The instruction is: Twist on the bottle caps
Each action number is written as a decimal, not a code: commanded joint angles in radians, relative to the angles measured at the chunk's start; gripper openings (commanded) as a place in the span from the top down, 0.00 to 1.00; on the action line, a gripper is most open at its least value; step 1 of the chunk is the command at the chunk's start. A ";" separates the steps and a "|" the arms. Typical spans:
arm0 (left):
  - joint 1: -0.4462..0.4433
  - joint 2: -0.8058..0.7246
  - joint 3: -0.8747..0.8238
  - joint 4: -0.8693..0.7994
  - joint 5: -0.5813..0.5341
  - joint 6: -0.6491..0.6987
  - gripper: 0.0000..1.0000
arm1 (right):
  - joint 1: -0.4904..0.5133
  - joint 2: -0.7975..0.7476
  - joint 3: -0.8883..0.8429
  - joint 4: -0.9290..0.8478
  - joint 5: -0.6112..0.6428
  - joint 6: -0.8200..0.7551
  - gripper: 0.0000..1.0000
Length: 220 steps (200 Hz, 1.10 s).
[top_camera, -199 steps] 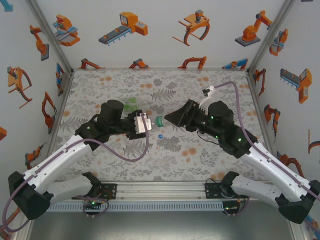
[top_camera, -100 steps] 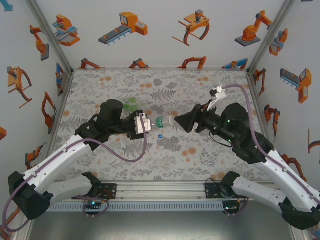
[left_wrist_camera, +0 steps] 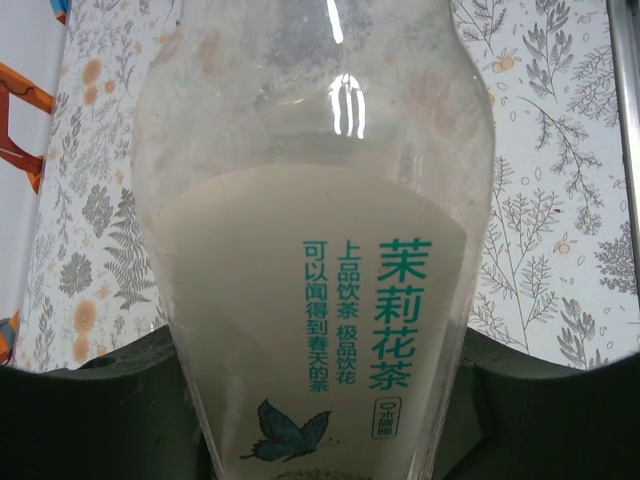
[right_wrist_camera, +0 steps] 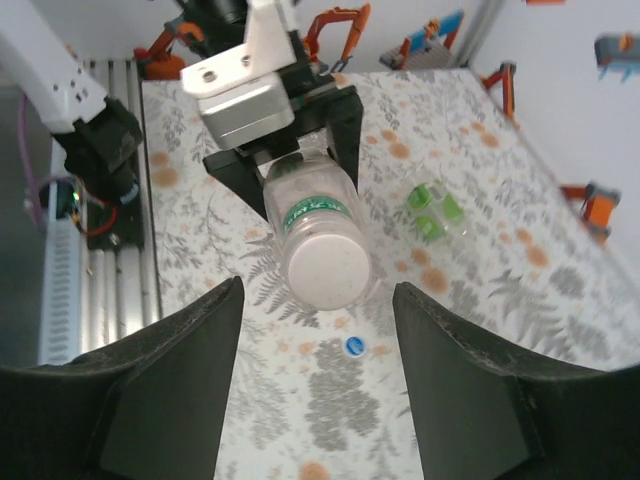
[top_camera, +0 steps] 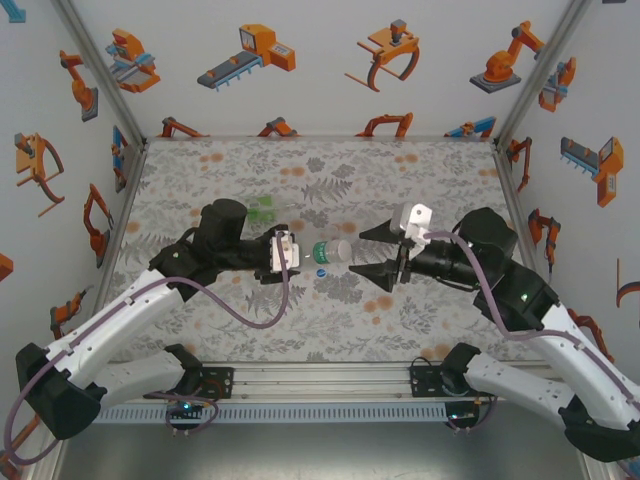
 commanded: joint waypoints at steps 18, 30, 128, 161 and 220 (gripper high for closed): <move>-0.002 -0.003 0.040 -0.022 0.050 0.019 1.00 | 0.000 0.038 0.063 -0.066 -0.141 -0.302 0.36; -0.001 -0.003 0.040 -0.024 0.051 0.019 1.00 | 0.000 0.055 0.075 -0.069 -0.140 -0.316 0.36; -0.002 -0.001 0.043 -0.026 0.082 0.019 1.00 | 0.035 0.120 0.084 -0.079 -0.070 -0.322 0.43; -0.002 0.000 0.043 -0.027 0.087 0.019 1.00 | 0.042 0.128 0.085 -0.084 -0.059 -0.322 0.50; -0.003 -0.004 0.043 -0.027 0.084 0.018 1.00 | 0.046 0.123 0.091 -0.094 -0.048 -0.305 0.63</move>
